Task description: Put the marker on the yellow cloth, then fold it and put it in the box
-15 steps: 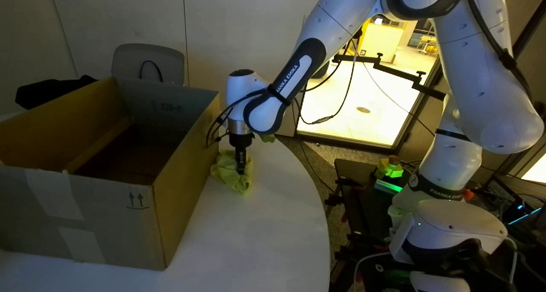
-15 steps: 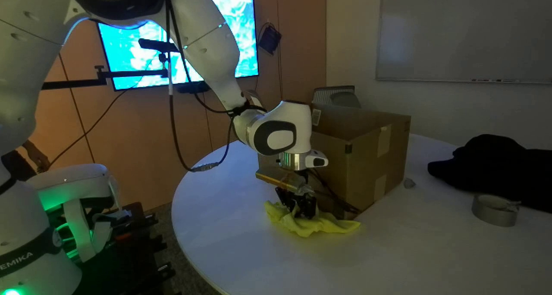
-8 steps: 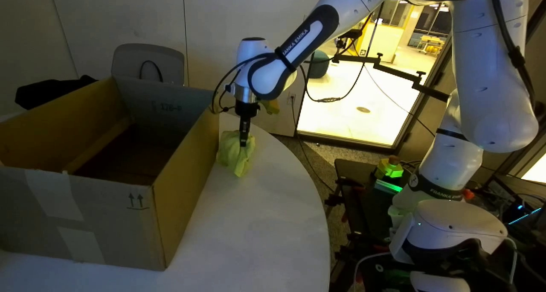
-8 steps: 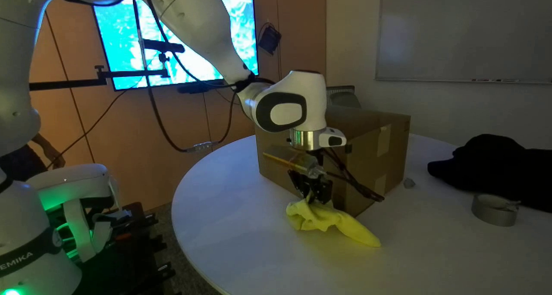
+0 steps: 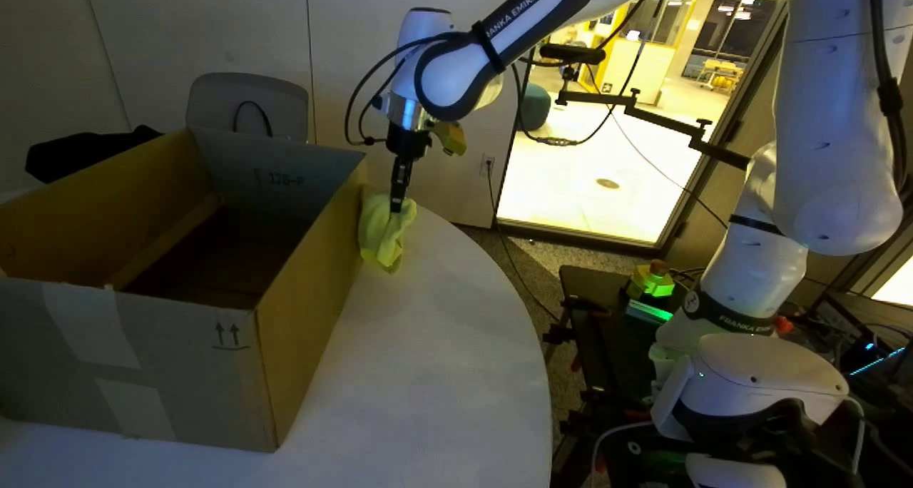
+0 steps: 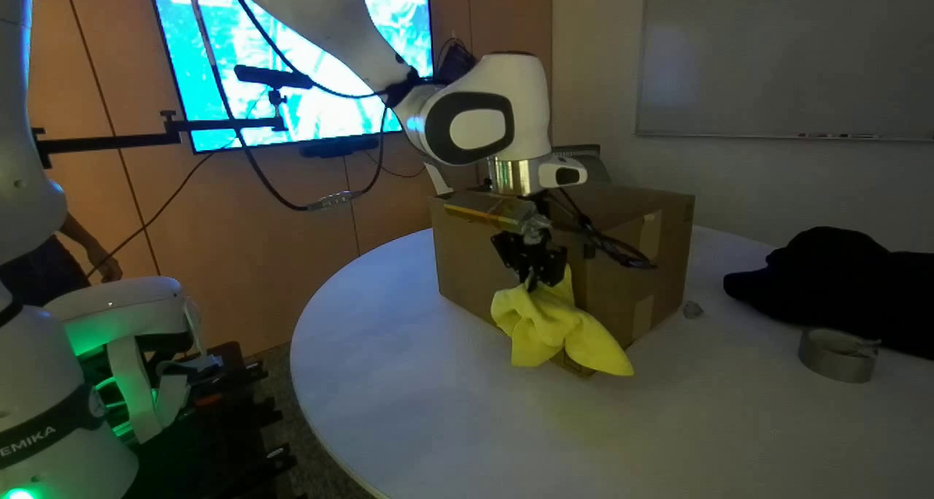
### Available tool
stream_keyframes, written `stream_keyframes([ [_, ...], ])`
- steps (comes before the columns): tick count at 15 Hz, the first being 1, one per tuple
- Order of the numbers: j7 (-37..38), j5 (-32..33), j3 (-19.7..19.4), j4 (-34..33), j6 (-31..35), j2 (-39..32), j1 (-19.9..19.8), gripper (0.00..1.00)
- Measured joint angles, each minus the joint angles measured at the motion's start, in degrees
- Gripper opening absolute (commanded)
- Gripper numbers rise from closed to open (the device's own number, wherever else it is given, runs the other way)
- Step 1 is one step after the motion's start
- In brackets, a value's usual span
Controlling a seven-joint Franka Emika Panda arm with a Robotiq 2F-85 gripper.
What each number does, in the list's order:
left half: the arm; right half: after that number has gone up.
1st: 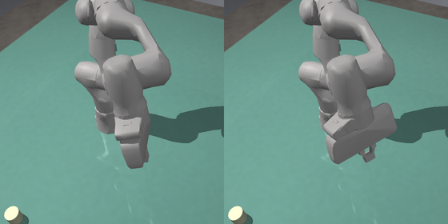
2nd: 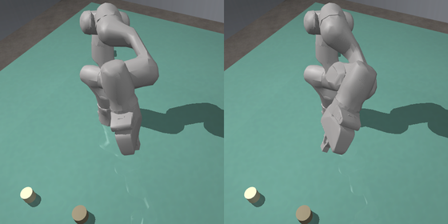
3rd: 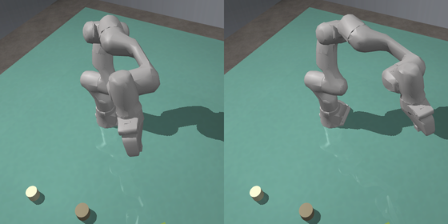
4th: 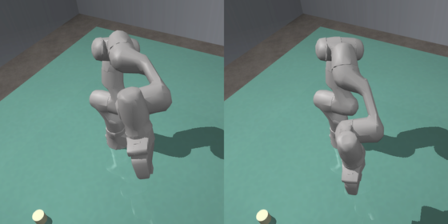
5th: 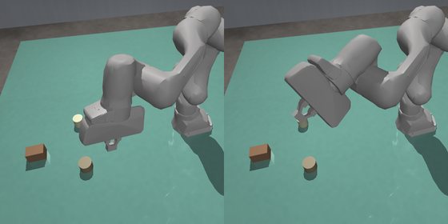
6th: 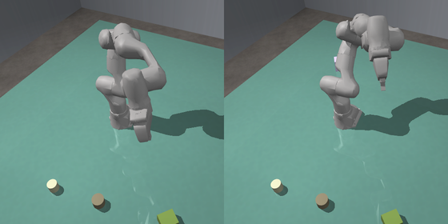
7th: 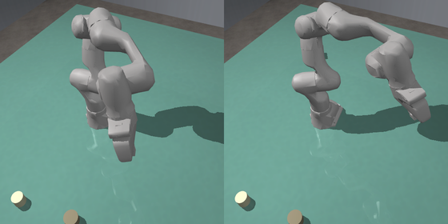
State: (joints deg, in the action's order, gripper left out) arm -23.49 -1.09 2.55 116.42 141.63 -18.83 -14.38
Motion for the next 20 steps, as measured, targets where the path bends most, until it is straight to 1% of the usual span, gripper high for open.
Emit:
stream_keyframes([
  [5,4.94,-0.21,-0.91,-0.73,-1.91,7.64,2.15,0.12],
  [8,9.50,-0.70,-1.60,-1.44,-1.86,12.19,3.85,0.12],
  [11,13.03,-2.64,-1.77,-2.86,-0.58,14.90,5.58,0.12],
  [15,16.07,-3.72,-1.70,-5.05,2.91,14.14,8.48,0.12],
  [20,16.18,-7.44,-0.33,-9.49,9.36,7.24,11.30,0.12],
])
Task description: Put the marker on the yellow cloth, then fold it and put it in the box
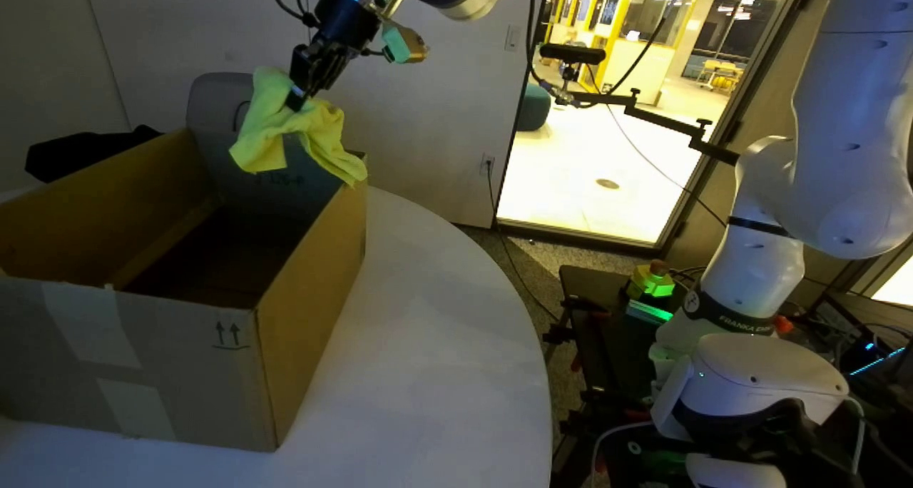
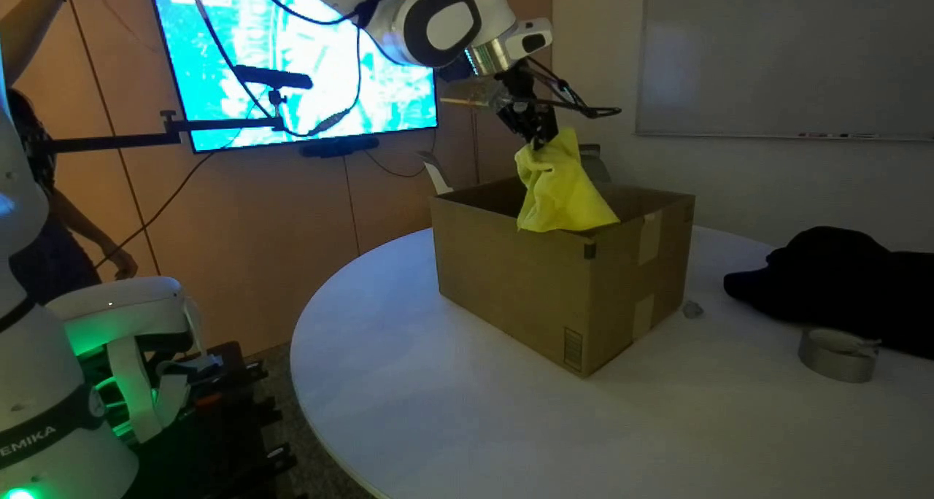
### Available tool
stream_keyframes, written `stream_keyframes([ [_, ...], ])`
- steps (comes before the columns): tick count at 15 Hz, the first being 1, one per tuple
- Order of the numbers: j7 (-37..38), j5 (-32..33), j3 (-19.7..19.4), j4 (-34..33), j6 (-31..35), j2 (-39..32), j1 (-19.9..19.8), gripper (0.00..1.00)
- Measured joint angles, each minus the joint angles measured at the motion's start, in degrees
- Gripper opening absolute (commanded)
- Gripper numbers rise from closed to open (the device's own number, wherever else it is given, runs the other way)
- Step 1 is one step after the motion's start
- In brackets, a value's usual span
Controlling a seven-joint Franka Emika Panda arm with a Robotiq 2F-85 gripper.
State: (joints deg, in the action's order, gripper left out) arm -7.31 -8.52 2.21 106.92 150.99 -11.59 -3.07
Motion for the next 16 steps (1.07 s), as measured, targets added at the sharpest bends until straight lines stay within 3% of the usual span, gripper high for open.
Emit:
stream_keyframes([
  [4,0.15,-4.01,2.41,-4.70,5.16,-6.09,0.75,0.12],
  [6,1.05,-4.05,3.27,-7.42,5.26,-8.37,1.54,0.38],
  [14,1.86,1.89,2.88,-15.73,-9.45,-15.00,3.54,0.95],
  [16,1.80,2.63,2.44,-16.16,-12.44,-15.38,3.48,1.00],
])
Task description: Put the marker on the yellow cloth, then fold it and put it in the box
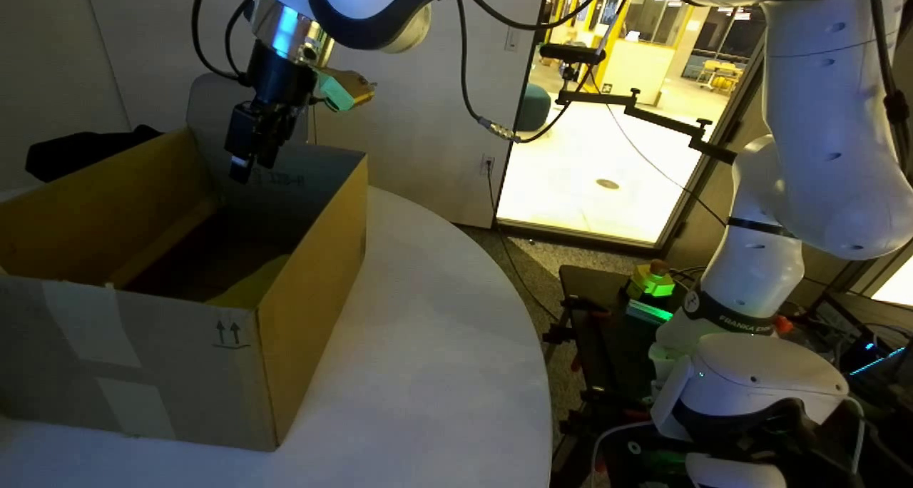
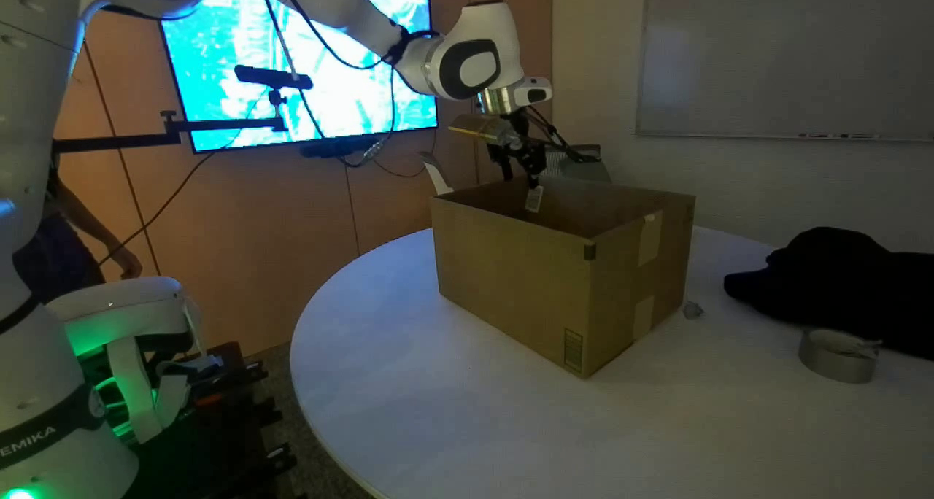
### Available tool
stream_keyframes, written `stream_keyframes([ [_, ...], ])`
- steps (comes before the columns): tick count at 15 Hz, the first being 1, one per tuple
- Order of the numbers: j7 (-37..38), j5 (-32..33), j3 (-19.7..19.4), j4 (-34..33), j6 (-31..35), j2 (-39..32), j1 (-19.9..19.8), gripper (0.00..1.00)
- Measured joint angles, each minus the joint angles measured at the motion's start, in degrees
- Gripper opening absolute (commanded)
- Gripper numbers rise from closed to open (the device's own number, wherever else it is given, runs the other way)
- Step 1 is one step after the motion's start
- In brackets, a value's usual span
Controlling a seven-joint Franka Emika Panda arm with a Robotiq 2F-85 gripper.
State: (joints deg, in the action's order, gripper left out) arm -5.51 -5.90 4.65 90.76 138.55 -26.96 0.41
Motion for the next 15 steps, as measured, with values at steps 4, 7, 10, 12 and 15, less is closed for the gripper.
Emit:
stream_keyframes([
  [4,-1.39,0.00,-0.28,1.02,-7.24,1.86,-1.75,1.00],
  [7,-2.80,-0.70,-0.79,5.53,-12.82,7.24,-3.99,1.00],
  [10,-4.36,-2.33,-2.19,13.18,-16.98,15.40,-5.78,1.00],
  [12,-5.47,-2.94,-3.56,19.28,-18.60,21.14,-6.27,1.00],
  [15,-8.16,-3.42,-5.50,29.49,-18.97,28.94,-6.31,1.00],
])
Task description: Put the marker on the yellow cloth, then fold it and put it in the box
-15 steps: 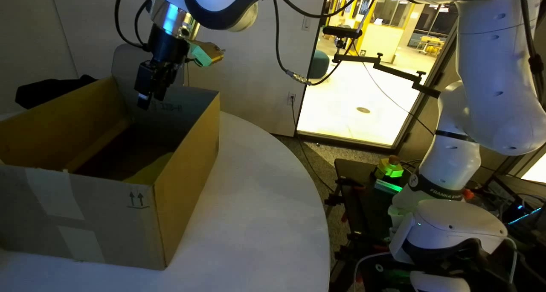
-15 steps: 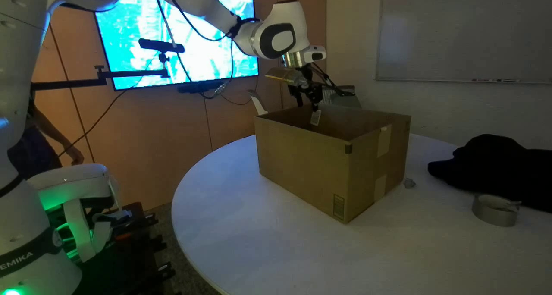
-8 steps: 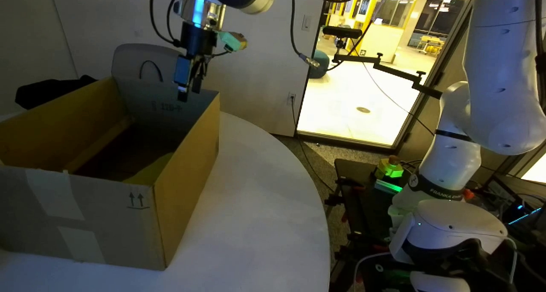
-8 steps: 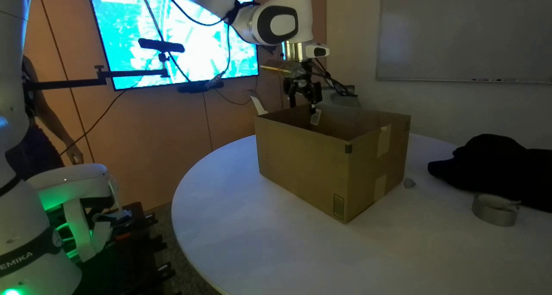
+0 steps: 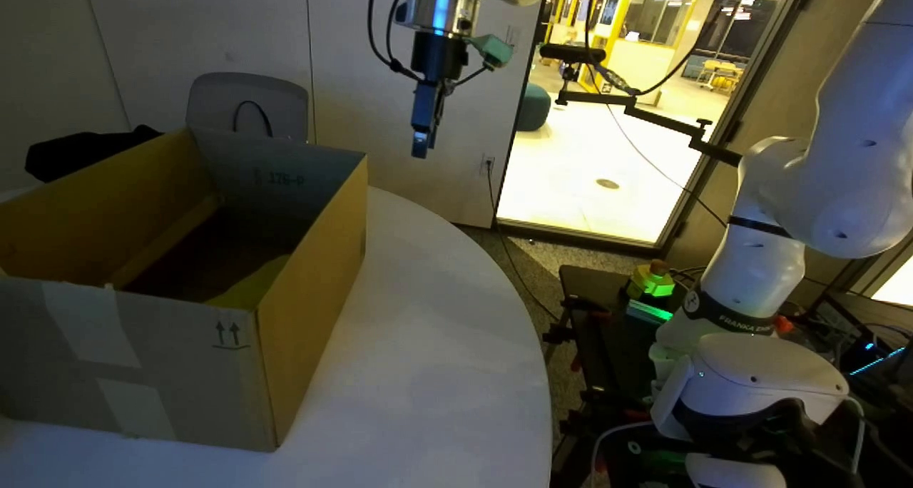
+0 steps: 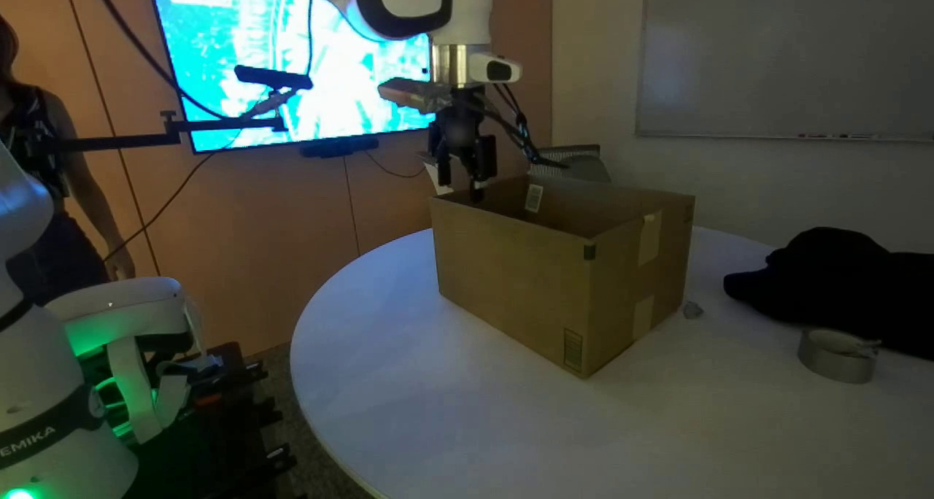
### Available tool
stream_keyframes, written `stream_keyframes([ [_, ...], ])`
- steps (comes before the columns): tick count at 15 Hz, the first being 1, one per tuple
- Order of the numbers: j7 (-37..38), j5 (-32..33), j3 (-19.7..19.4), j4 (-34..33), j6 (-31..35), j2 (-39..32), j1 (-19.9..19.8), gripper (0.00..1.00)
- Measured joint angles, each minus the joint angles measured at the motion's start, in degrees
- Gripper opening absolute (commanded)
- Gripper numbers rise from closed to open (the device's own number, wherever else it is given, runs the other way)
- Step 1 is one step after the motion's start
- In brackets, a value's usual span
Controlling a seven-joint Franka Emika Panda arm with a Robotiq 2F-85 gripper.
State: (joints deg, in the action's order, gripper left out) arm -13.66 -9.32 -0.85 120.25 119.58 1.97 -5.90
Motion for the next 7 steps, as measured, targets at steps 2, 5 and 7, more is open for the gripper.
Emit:
stream_keyframes([
  [2,-2.41,-0.32,-0.98,7.12,1.16,4.05,0.02,1.00],
  [5,-5.64,-0.30,-1.84,18.29,8.50,7.48,0.14,1.00],
  [7,-8.11,-0.30,-2.26,25.56,16.23,7.85,0.54,1.00],
])
